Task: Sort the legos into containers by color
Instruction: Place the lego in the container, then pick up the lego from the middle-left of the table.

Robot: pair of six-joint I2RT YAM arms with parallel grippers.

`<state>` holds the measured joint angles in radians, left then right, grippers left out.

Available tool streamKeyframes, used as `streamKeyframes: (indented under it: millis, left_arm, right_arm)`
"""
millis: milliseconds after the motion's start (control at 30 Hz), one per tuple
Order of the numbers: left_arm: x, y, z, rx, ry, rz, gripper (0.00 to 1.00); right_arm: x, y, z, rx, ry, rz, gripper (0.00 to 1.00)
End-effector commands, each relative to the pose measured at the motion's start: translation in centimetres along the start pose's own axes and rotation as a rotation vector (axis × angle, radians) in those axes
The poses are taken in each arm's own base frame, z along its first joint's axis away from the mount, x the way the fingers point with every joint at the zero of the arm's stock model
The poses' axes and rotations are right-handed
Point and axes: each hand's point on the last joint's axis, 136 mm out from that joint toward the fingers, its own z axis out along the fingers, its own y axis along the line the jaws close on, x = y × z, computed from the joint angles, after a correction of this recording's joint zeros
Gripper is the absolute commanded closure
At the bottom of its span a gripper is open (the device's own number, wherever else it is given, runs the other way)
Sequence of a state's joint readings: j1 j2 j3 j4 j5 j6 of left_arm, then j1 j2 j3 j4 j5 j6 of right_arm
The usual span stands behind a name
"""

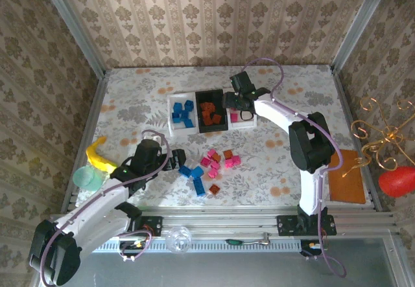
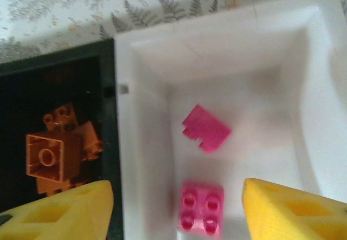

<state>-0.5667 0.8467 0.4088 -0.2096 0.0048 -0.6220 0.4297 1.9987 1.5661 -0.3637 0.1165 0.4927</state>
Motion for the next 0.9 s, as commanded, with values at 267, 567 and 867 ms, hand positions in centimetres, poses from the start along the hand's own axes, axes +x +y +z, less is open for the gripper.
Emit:
streamKeyframes:
  millis: [267, 567, 867]
  left_arm:
    - [1.2, -0.9, 0.2, 0.036, 0.089, 0.037, 0.01]
    - [5.0, -1.3, 1.8, -0.092, 0.271, 0.222, 0.13]
    - [5.1, -6.9, 1.9, -0.029, 0.261, 0.498, 0.15]
  right_arm:
    - [2.0, 3.3, -8.4, -0.158, -0.082, -0.031, 0.32]
    - [7.6, 2.0, -10.5, -0.158, -0.039, -0.071, 0.31]
    - [8.9, 0.6, -10.8, -0.129, -0.03, -0.072, 0.31]
